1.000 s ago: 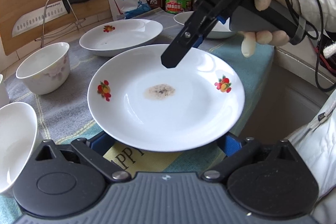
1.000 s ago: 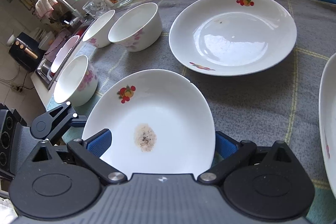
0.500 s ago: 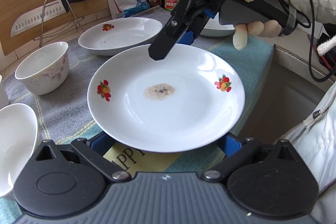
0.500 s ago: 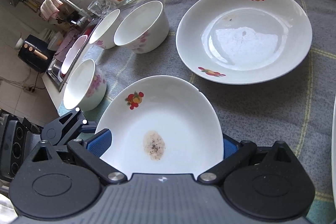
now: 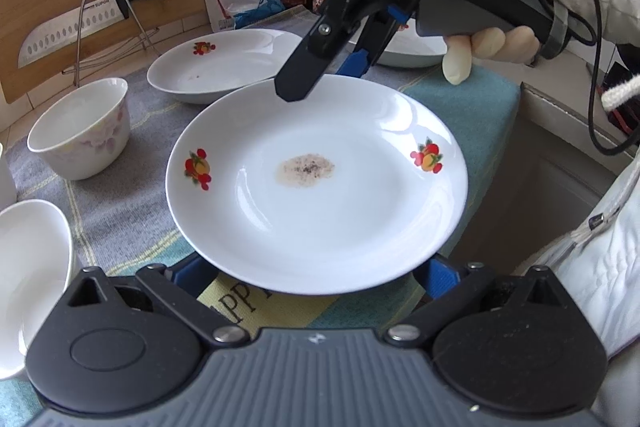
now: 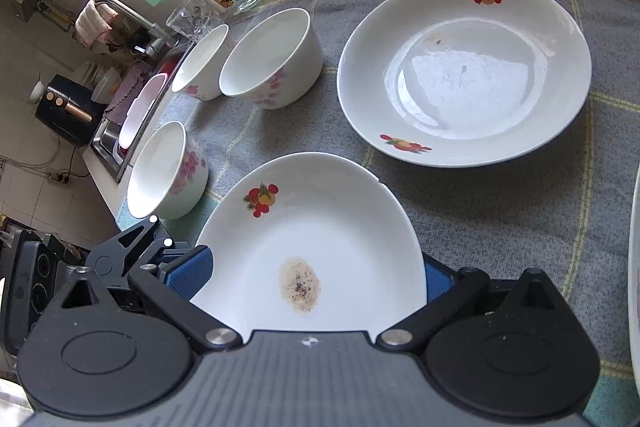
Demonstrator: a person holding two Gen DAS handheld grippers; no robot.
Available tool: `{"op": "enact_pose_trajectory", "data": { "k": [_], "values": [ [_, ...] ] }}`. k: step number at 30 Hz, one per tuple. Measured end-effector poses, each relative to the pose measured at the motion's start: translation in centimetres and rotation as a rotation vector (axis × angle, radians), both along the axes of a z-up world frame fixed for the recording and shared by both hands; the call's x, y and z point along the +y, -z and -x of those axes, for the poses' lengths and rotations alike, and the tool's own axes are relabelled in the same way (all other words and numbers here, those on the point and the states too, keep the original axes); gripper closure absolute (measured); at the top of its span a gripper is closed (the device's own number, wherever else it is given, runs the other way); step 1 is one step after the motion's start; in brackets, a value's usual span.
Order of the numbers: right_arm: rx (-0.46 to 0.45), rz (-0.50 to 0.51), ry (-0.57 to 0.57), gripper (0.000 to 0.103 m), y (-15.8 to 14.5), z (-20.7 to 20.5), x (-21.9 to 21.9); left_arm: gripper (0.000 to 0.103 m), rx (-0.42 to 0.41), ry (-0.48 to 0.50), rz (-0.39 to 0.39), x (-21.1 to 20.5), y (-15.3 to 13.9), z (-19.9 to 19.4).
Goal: Organize plates and bowls
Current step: 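Lift the stained plate with the right gripper toward the other plate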
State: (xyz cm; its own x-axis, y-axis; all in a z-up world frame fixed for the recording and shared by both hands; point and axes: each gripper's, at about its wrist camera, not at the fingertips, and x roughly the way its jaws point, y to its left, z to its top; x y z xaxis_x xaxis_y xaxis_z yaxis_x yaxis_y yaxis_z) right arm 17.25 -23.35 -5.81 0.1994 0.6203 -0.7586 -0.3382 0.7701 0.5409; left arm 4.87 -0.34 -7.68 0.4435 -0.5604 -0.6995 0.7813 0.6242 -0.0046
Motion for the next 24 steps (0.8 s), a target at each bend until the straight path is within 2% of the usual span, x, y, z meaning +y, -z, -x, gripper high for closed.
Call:
{"op": "enact_pose_trajectory", "data": {
  "k": [12, 24],
  "values": [
    [-0.049, -0.004, 0.051, 0.0, -2.3, 0.8, -3.3, 0.001, -0.034, 0.067, -0.002, -2.1, -2.5, -1.0],
    [-0.113, 0.019, 0.151, 0.0, -4.3, 0.1, -11.1, 0.001, -0.066, 0.163, 0.013, -8.9, -3.5, -4.5]
  ]
}}
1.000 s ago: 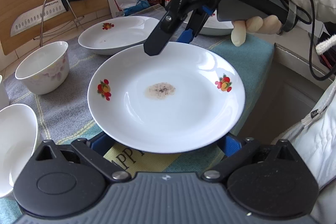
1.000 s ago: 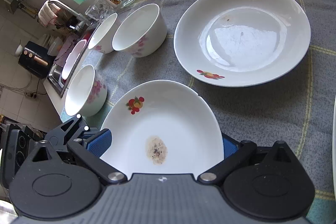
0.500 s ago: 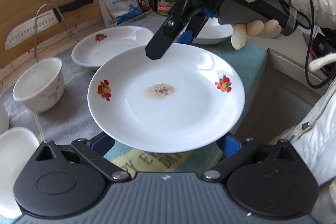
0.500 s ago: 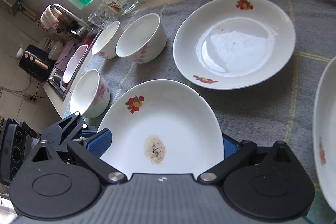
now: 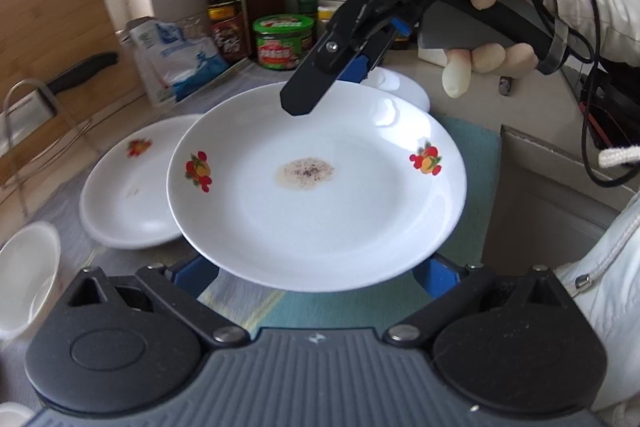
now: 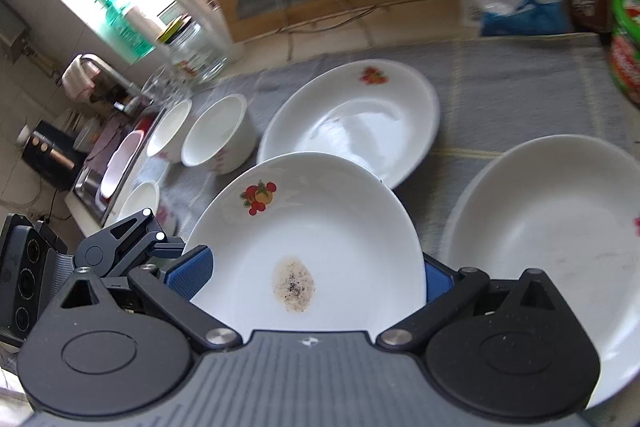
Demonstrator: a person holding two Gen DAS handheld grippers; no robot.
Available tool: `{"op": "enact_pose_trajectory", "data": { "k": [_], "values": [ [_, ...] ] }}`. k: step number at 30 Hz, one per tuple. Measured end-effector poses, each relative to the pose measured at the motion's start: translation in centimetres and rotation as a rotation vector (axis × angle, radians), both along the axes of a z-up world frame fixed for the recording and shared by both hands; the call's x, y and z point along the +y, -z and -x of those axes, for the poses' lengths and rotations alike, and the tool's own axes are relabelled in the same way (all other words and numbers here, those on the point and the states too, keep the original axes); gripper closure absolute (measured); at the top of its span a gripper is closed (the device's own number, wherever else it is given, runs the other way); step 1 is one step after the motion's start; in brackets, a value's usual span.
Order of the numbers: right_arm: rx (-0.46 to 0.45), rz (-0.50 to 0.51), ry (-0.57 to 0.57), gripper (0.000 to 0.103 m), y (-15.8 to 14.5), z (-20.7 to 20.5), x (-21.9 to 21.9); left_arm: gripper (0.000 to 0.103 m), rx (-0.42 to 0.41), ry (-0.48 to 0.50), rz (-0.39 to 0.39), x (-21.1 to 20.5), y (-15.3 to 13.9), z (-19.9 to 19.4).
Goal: Organize plates and bowls
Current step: 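Lift the stained plate with the right gripper toward the other plate, then lower the stained plate onto the flower-print plate with the right gripper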
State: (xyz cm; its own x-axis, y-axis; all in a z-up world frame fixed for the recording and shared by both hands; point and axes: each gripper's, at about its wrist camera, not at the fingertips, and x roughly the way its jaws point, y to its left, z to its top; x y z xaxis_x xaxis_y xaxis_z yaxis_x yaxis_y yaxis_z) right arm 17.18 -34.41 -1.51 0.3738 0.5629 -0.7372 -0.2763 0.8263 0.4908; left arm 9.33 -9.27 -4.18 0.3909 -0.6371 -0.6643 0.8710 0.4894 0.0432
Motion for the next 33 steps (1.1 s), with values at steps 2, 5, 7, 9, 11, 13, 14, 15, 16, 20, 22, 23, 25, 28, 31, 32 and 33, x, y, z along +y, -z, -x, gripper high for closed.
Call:
{"op": "enact_pose_trajectory", "data": {
  "k": [2, 5, 7, 9, 11, 13, 14, 15, 16, 20, 22, 23, 25, 28, 31, 32, 33],
  "values": [
    [-0.003, 0.01, 0.016, 0.0, 0.0, -0.3, -1.4, 0.001, 0.002, 0.014, 0.003, -1.5, 0.1, -0.5],
    [-0.007, 0.021, 0.038, 0.0, 0.1, -0.7, -3.3, 0.001, 0.006, 0.034, 0.004, -3.6, 0.2, -1.4],
    [-0.011, 0.021, 0.052, 0.0, 0.1, -0.9, -4.4, 0.001, 0.007, 0.045, 0.005, -4.9, 0.2, -2.1],
    [-0.013, 0.022, 0.066, 0.0, 0.1, -1.2, -5.7, 0.001, 0.004, 0.056, 0.002, -6.1, 0.3, -2.7],
    [-0.018, 0.026, 0.077, 0.0, 0.1, -1.3, -6.9, 0.001, 0.008, 0.065, 0.002, -7.2, 0.3, -3.3],
    [-0.02, 0.031, 0.088, 0.0, 0.1, -1.4, -8.0, 0.001, 0.009, 0.074, 0.006, -8.2, 0.3, -3.8],
    [-0.021, 0.031, 0.093, 0.0, 0.2, -1.6, -8.5, 0.001, 0.009, 0.078, 0.006, -8.7, 0.3, -4.0],
    [-0.02, 0.03, 0.098, 0.0, 0.3, -1.7, -9.0, 0.001, 0.008, 0.081, 0.003, -9.1, 0.3, -4.1],
    [-0.019, 0.031, 0.103, 0.0, 0.4, -1.8, -9.3, 0.001, 0.009, 0.084, 0.001, -9.6, 0.4, -4.3],
    [-0.01, 0.027, 0.115, 0.0, 1.1, -2.0, -11.0, 0.001, 0.02, 0.096, -0.013, -11.2, 0.8, -4.9],
    [-0.004, 0.02, 0.123, 0.0, 1.4, -2.0, -11.7, 0.001, 0.024, 0.103, -0.024, -11.9, 0.9, -5.1],
    [0.0, 0.017, 0.128, 0.0, 1.6, -2.1, -12.1, 0.001, 0.026, 0.106, -0.028, -12.2, 1.0, -5.2],
    [0.005, 0.01, 0.139, 0.0, 1.9, -2.1, -12.6, 0.001, 0.033, 0.112, -0.035, -12.7, 1.1, -5.4],
    [0.01, 0.003, 0.145, 0.0, 2.4, -2.2, -13.4, 0.001, 0.04, 0.117, -0.046, -13.1, 1.0, -5.8],
    [0.016, -0.005, 0.151, 0.0, 2.9, -2.3, -14.0, 0.001, 0.044, 0.122, -0.055, -13.3, 0.9, -6.2],
    [0.019, -0.008, 0.153, 0.0, 3.0, -2.3, -14.1, 0.001, 0.047, 0.13, -0.062, -13.4, 0.8, -6.3],
    [0.021, -0.011, 0.154, 0.0, 3.1, -2.3, -14.2, 0.001, 0.047, 0.132, -0.065, -13.4, 0.8, -6.3]
  ]
}}
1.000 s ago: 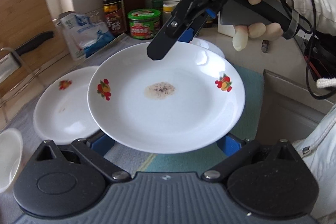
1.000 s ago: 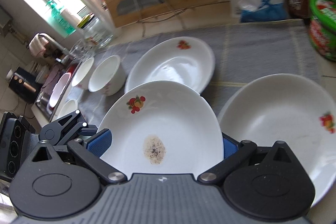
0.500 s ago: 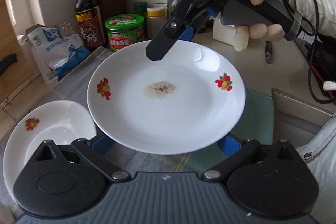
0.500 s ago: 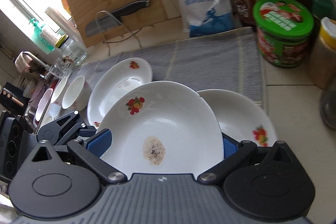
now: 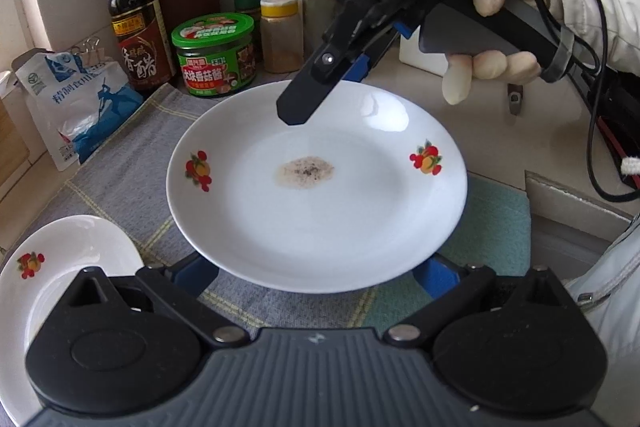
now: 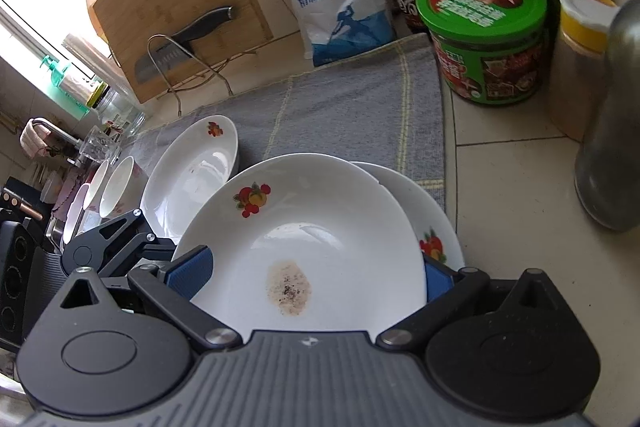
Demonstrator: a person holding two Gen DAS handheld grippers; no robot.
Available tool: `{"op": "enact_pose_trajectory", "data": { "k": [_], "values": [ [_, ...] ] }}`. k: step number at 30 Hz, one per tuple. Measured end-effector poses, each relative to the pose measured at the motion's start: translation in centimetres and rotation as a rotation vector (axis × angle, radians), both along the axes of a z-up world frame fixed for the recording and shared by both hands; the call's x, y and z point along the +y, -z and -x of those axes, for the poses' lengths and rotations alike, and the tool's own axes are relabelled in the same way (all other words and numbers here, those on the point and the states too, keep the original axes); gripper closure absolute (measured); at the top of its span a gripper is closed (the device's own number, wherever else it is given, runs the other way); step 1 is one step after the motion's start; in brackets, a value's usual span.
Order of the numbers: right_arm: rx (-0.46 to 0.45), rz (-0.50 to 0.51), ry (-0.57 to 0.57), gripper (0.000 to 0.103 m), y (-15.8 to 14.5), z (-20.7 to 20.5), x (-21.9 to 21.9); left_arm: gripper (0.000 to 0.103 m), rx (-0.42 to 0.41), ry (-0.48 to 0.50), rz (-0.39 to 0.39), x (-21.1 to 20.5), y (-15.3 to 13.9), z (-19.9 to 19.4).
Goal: Organize plates and bowls
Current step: 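Lower the stained plate onto the flower-print plate with the right gripper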
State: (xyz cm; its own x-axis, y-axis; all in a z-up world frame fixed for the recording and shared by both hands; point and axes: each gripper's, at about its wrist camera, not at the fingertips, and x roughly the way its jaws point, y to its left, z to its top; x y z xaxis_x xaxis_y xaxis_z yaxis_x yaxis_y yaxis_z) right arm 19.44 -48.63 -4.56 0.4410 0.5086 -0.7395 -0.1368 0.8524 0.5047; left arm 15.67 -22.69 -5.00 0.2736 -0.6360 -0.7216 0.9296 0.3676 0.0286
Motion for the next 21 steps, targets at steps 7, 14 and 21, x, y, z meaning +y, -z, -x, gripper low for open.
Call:
{"op": "enact_pose_trajectory", "data": {
  "k": [7, 14, 21],
  "values": [
    [0.006, -0.015, 0.004, 0.0, 0.3, 0.1, -0.4, 0.001, 0.011, 0.007, -0.018, -0.4, 0.4, -0.1],
    [0.006, -0.021, 0.02, 0.0, 0.2, 0.4, -0.8, 0.001, 0.017, 0.012, -0.028, -1.0, 0.7, -0.5],
    [0.002, -0.03, 0.031, 0.0, 0.2, 0.7, -1.2, 0.001, 0.034, 0.009, -0.028, -1.0, 0.9, -0.7]
  ]
}}
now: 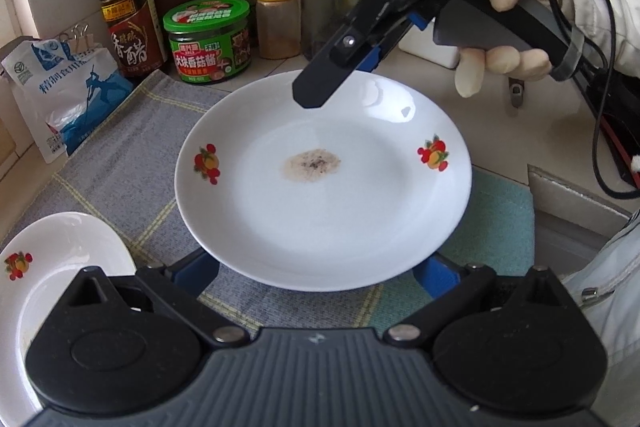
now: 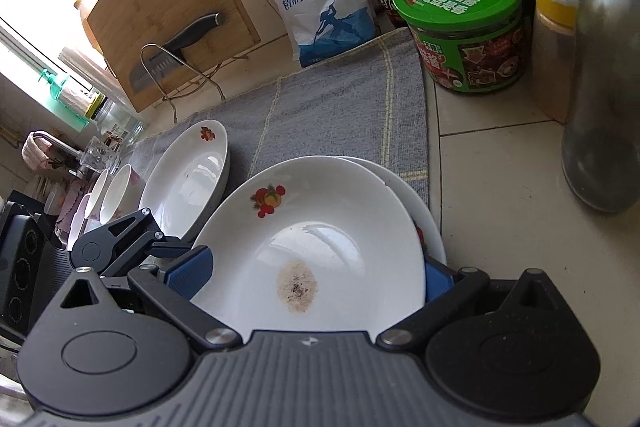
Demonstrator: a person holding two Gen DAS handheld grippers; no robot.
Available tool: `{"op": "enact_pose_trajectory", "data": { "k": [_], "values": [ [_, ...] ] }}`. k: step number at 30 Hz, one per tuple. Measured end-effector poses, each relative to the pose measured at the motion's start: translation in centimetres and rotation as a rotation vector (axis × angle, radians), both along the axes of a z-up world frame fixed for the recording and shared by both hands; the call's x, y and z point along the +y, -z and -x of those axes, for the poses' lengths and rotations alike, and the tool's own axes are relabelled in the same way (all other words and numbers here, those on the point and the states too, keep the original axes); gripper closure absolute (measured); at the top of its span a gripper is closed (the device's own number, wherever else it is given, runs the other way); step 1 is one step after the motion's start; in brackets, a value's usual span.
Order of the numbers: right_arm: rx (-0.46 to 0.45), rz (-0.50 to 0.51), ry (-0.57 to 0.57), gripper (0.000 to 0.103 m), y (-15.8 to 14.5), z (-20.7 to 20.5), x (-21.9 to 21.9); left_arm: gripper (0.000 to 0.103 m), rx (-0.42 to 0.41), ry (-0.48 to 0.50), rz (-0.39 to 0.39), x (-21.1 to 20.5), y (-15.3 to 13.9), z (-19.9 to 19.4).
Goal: Organize plates and bowls
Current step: 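Lower the stained plate onto the flower-print plate with the right gripper, then open the right gripper to release the stained plate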
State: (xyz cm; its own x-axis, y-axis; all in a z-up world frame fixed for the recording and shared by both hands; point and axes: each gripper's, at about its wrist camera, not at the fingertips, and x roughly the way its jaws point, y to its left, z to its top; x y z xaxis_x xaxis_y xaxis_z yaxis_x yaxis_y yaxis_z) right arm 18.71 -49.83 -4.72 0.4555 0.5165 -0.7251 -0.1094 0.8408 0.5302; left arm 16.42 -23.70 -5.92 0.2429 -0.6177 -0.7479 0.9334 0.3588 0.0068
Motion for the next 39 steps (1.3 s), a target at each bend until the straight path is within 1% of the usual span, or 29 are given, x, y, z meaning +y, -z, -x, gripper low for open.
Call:
{"op": "enact_pose_trajectory", "data": {
  "k": [4, 13, 17, 25, 29, 36, 39],
  "values": [
    [0.001, 0.005, 0.005, 0.0, -0.2, 0.2, -0.1, 0.0, -0.005, -0.005, 0.001, -0.1, 0.1, 0.0],
    [-0.003, 0.019, 0.055, 0.0, -0.7, 1.2, -0.4, 0.0, -0.022, 0.004, -0.005, -0.2, 0.5, 0.1],
    [-0.011, 0.029, 0.071, 0.0, -1.2, 1.6, -0.5, 0.0, -0.017, -0.003, -0.003, -0.2, 0.7, 0.1],
    [-0.008, 0.128, 0.082, 0.0, -1.8, 2.1, 0.9, 0.0, -0.025, -0.023, 0.023, 0.2, 0.5, 0.3],
    [-0.005, 0.171, 0.081, 0.0, -1.7, 2.2, 1.5, 0.0, -0.065, -0.042, 0.03, 0.5, 0.3, 1.0],
    [-0.003, 0.236, 0.104, 0.0, -1.6, 2.5, 2.0, 0.0, -0.049, -0.051, 0.064, 0.1, 0.6, 1.1],
    [-0.013, 0.266, 0.113, 0.0, -1.7, 2.8, 2.1, 0.0, -0.063, -0.055, 0.069, 0.1, 0.6, 1.4]
  ]
}}
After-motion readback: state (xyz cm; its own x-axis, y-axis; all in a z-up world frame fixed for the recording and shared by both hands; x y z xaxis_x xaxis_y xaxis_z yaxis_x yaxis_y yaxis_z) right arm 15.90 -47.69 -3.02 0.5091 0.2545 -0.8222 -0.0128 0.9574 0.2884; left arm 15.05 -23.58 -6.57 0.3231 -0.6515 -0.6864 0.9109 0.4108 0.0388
